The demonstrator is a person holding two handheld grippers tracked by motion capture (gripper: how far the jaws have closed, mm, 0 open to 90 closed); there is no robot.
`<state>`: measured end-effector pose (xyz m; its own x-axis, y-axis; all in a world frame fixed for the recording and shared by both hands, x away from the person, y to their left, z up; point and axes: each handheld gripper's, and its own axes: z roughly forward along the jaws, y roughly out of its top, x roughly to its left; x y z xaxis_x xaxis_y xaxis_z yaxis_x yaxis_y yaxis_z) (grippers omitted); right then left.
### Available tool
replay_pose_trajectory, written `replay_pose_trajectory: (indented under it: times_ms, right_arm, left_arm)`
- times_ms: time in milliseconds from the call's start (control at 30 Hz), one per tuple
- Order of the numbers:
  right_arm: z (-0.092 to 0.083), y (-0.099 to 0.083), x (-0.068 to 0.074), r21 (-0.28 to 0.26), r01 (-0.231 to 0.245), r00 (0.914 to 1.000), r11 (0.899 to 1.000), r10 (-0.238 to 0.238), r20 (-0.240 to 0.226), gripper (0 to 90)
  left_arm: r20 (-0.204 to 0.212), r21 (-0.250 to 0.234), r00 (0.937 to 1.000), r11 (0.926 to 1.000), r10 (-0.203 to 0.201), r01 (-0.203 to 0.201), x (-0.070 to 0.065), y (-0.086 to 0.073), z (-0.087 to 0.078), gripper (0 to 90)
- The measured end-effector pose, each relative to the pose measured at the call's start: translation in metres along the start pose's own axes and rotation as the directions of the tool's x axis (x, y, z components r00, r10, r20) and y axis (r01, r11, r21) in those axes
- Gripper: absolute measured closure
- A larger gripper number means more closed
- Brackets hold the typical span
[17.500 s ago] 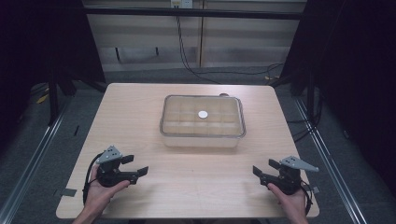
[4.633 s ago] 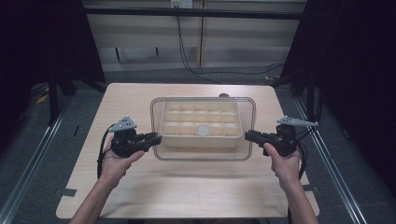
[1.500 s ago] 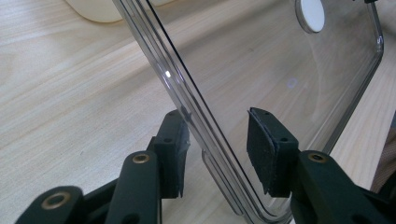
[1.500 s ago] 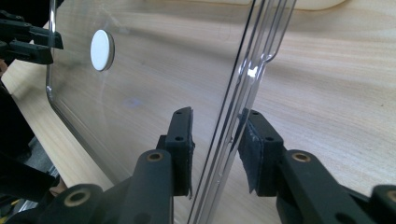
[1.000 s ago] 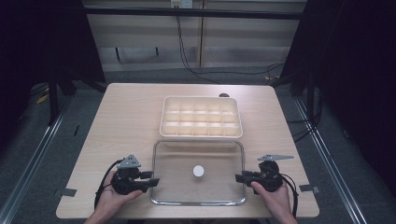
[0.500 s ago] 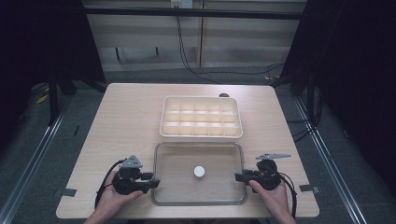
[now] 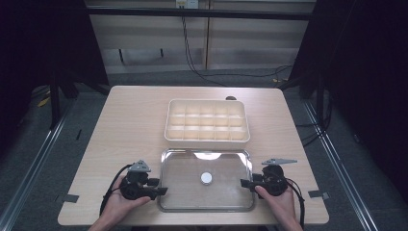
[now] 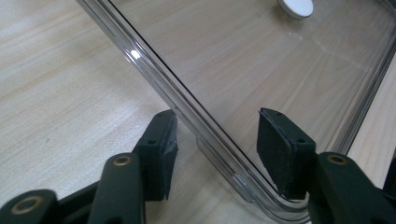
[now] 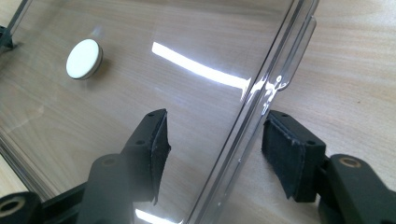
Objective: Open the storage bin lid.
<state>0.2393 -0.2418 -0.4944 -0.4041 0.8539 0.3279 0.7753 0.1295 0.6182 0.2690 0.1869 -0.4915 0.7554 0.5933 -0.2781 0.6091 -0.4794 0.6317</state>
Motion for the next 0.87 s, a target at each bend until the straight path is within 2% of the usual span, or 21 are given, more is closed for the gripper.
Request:
replay_pose_trajectory:
  times_ms: [67, 100, 133, 233, 333, 400, 467, 567, 633, 700, 867]
  right_arm:
    - [0.0, 0.0, 0.0, -0.002, -0.002, 1.0, 1.0, 0.002, -0.005, 40.2]
    - [0.0, 0.0, 0.0, -0.004, -0.002, 1.0, 1.0, 0.002, -0.006, 39.9]
    - [0.0, -0.001, 0.0, -0.006, -0.002, 1.0, 1.0, 0.002, -0.001, 37.9]
    - [-0.004, -0.001, -0.002, -0.034, -0.002, 1.0, 0.999, 0.002, 0.0, 35.8]
    - [-0.01, -0.001, -0.005, -0.066, -0.002, 0.9997, 0.998, 0.001, -0.023, 35.3]
    - [-0.015, 0.0, -0.006, -0.088, 0.002, 0.9994, 0.996, -0.005, -0.035, 33.7]
    - [-0.021, 0.0, -0.007, -0.12, 0.013, 0.9988, 0.993, -0.019, -0.045, 32.8]
    - [-0.031, 0.0, -0.007, -0.164, 0.021, 0.9977, 0.986, -0.031, -0.06, 29.6]
    - [-0.04, 0.0, -0.008, -0.205, 0.031, 0.9969, 0.978, -0.045, -0.065, 27.2]
    - [-0.048, 0.0, -0.01, -0.243, 0.04, 0.997, 0.969, -0.055, -0.054, 26.0]
    - [-0.061, -0.002, -0.018, -0.284, 0.046, 0.9987, 0.958, -0.05, -0.007, 23.7]
  left_arm:
    - [-0.012, 0.001, 0.9999, 1.0, 0.008, -0.008, -0.001, 0.0, 0.0, 45.7]
    - [-0.052, -0.001, 0.9983, 0.9997, 0.024, -0.024, -0.002, 0.0, 0.0, 43.9]
    - [-0.061, 0.0, 0.9977, 0.9996, 0.028, -0.028, -0.002, 0.0, 0.0, 41.7]
    - [-0.036, -0.02, 0.9993, 0.9997, 0.011, -0.012, 0.001, 0.001, -0.003, 36.4]
    - [-0.048, -0.039, 0.9988, 0.9992, -0.003, 0.001, 0.003, 0.001, -0.006, 33.6]
    - [-0.056, -0.062, 0.9984, 0.9981, 0.002, -0.006, 0.003, 0.002, -0.009, 31.3]
    - [-0.064, -0.092, 0.9979, 0.9957, 0.01, -0.016, 0.004, 0.003, -0.013, 30.0]
    - [-0.071, -0.16, 0.9975, 0.987, 0.005, -0.016, 0.006, 0.004, -0.022, 27.8]
    - [-0.081, -0.183, 0.9967, 0.9828, 0.009, -0.023, 0.009, 0.004, -0.029, 25.5]
    - [-0.095, -0.206, 0.9954, 0.9783, 0.0, -0.02, 0.012, 0.002, -0.035, 24.7]
    - [-0.131, -0.242, 0.9905, 0.9703, -0.042, 0.009, 0.02, -0.004, -0.045, 22.2]
